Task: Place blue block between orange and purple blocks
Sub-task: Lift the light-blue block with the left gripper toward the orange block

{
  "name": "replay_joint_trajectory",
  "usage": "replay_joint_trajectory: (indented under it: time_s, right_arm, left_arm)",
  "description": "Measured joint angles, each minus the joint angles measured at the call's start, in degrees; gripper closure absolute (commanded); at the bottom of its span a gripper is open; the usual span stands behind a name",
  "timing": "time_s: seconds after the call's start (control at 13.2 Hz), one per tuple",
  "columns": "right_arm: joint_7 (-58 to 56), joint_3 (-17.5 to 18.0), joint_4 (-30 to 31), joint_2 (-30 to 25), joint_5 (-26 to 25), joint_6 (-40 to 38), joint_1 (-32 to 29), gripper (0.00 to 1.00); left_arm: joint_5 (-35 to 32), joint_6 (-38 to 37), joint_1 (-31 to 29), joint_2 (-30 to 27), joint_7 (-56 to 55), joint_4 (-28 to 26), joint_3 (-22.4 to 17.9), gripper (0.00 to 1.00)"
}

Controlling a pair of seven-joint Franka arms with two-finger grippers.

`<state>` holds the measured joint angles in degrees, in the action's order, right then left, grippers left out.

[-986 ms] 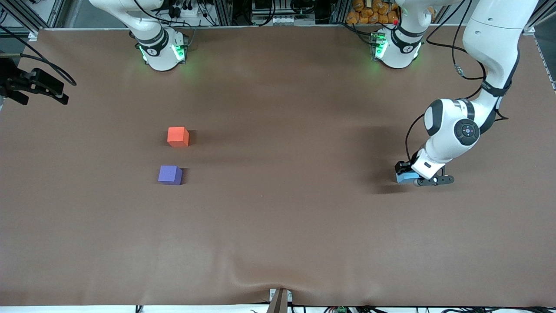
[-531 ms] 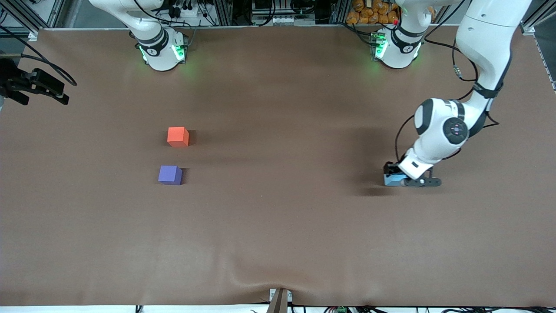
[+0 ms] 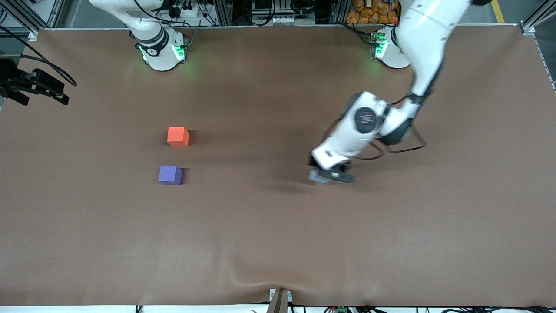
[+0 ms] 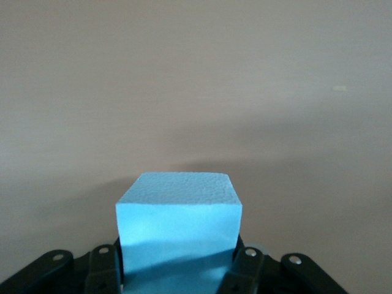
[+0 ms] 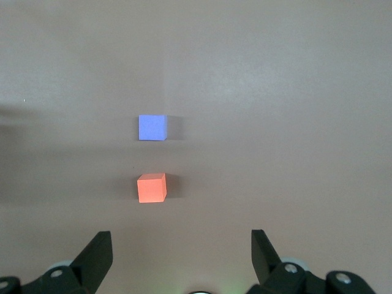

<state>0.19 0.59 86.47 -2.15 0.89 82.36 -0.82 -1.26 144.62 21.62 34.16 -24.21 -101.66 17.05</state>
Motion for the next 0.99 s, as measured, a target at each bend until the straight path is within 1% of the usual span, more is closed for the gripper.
replay_joint_trajectory:
  time_s: [0.15,0.23,0.3,0.38,0.45,0.53,0.61,0.76,0.99]
  right_arm:
    - [0.0,-0.01,0.0,0.0,0.0,0.0,-0.01,0.0]
    - [0.0,-0.01,-0.01,0.0,0.0,0.0,-0.03,0.0]
    - [0.0,-0.01,0.0,0.0,0.0,0.0,-0.04,0.0]
    - [0.0,0.0,-0.01,0.0,0.0,0.0,-0.05,0.0]
    - [0.0,-0.01,-0.01,0.0,0.0,0.0,-0.05,0.0]
    - [0.0,-0.01,-0.01,0.0,0.0,0.0,-0.06,0.0]
    - [0.0,-0.01,-0.01,0.0,0.0,0.0,-0.07,0.0]
    - [0.0,-0.01,-0.01,0.0,0.0,0.0,-0.07,0.0]
    - [0.0,0.0,-0.01,0.0,0.0,0.0,-0.07,0.0]
  left_arm:
    - [0.0,-3.07,6.06,4.83,-3.87,8.5,-0.33,0.96]
    - [0.0,-3.77,9.0,6.98,-4.9,11.87,-0.98,0.96]
    - [0.0,-4.05,12.04,8.97,-5.65,14.6,-2.16,0.94]
    - [0.0,-4.09,15.08,10.73,-6.79,16.86,-3.72,0.82]
    - [0.0,-4.1,17.95,12.31,-8.34,18.81,-5.25,0.78]
    - [0.01,-4.1,20.42,13.79,-10.52,20.48,-6.33,0.47]
    - [0.01,-4.09,22.38,15.11,-13.06,21.82,-6.8,0.0]
    - [0.01,-3.91,25.37,16.92,-17.56,23.64,-7.38,0.0]
    - [0.01,-4.83,26.04,16.72,-20.42,25.5,-8.05,0.0]
